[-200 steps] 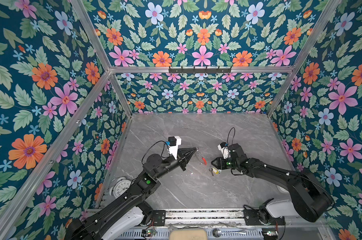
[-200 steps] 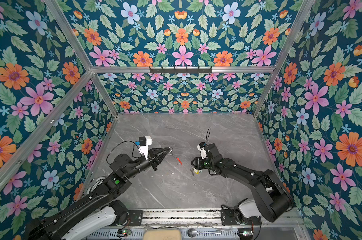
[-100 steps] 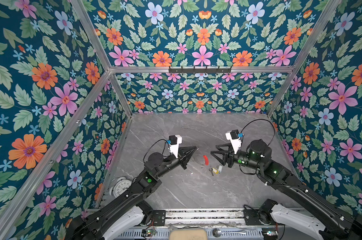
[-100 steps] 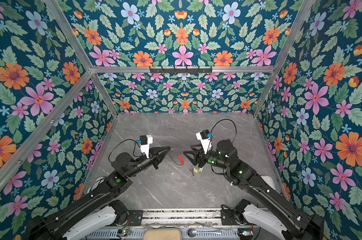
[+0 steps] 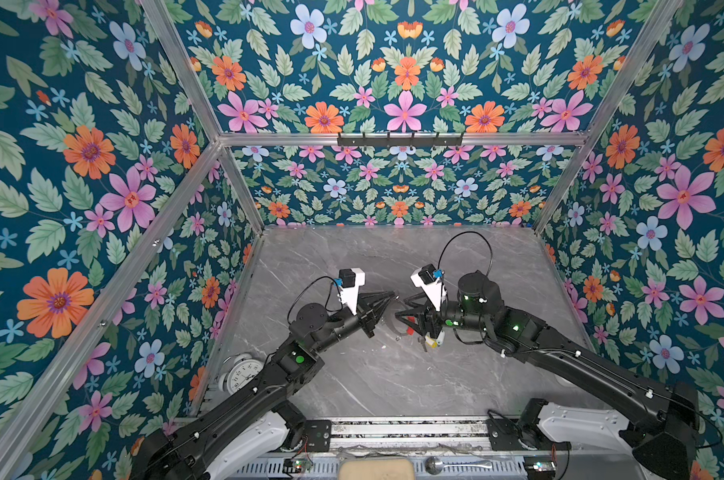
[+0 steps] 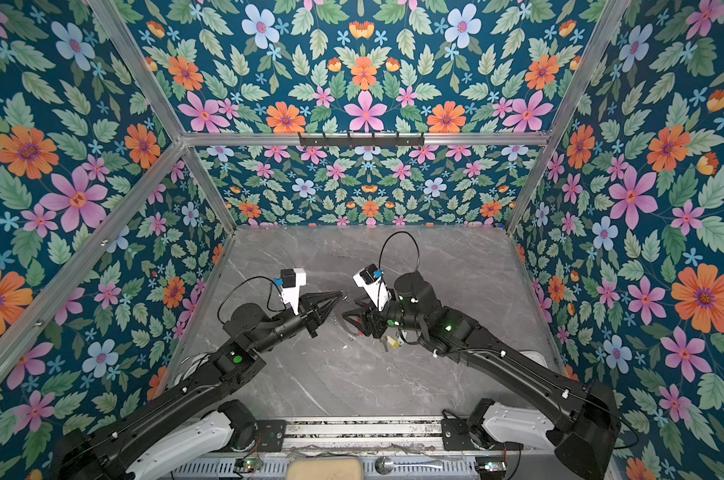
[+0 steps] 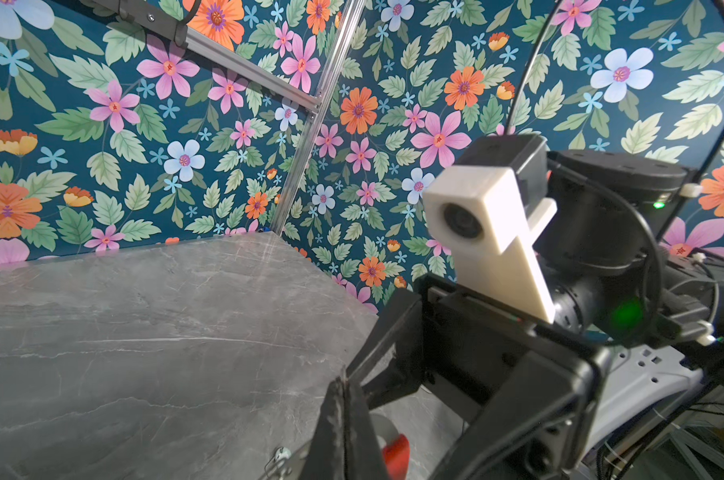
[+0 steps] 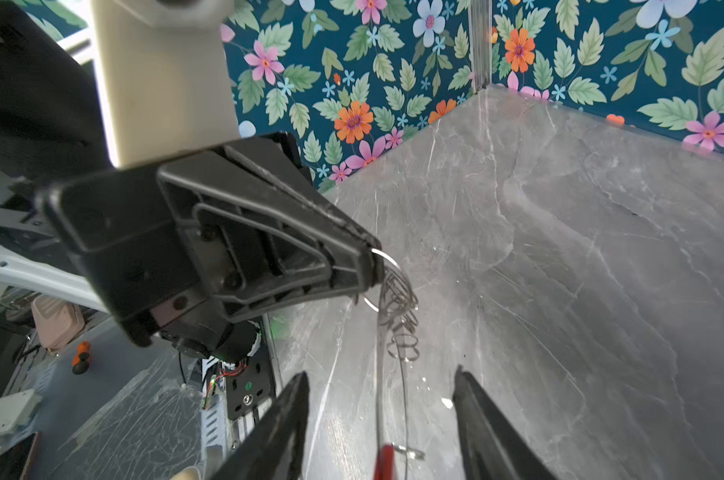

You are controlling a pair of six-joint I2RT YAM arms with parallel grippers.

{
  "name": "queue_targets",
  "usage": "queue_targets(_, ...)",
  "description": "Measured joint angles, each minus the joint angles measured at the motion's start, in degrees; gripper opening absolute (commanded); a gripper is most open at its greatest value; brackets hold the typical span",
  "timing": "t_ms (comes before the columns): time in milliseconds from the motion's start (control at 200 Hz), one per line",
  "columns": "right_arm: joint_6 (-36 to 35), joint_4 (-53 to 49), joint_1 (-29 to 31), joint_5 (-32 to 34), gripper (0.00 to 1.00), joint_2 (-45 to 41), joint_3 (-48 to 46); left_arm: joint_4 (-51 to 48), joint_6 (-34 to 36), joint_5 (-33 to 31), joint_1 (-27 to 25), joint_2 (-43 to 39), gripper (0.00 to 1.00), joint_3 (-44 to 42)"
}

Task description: Remove the keys from the keyring

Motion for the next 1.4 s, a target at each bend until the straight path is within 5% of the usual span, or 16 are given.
queue_targets(255,0.02,0.22,-0.17,-1.16,0.00,1.95,0.00,-0.68,0.00,-0.52,0.00,-0.81,0.01,-0.02)
queue_targets(330,0.02,0.48,-0.55,-1.88,0.00,2.56,0.00,-1.31,0.02,-0.96,0.00,-0.98,0.30,-0.02)
queue_targets(425,0.46,0.48,-1.66,-3.02,0.00,3.69,-0.02,-1.84,-0.02,-1.68,0.00,-1.90,0.53,-0.02)
queue_targets(440,0.66,0.52,-1.88,-3.45,0.00,3.93,-0.02,-1.88,0.00,-1.81,0.00,-2.08,0.87,-0.02)
queue_targets(465,1.03,0.57,-2.25,-4.24,0.00,4.31,-0.07,-1.99,0.04,-2.25,0.00,-2.47,0.99,-0.02)
queue_targets(860,7.65,3.32,-6.56,-20.61,0.00,22.05,-0.90,-3.74,1.77,-4.33,0.00,-8.61,1.00,-0.02)
queue_targets(1155,10.27,6.14,-6.58,-20.09,0.00,33.09,-1.60,-3.61,1.92,-4.74,0.00,-8.63,1.00,-0.70)
queue_targets(1400,10.40,5.75,-6.43,-13.31,0.46,35.98,-0.04,-3.58,1.88,-4.72,0.00,-8.28,1.00,-1.03)
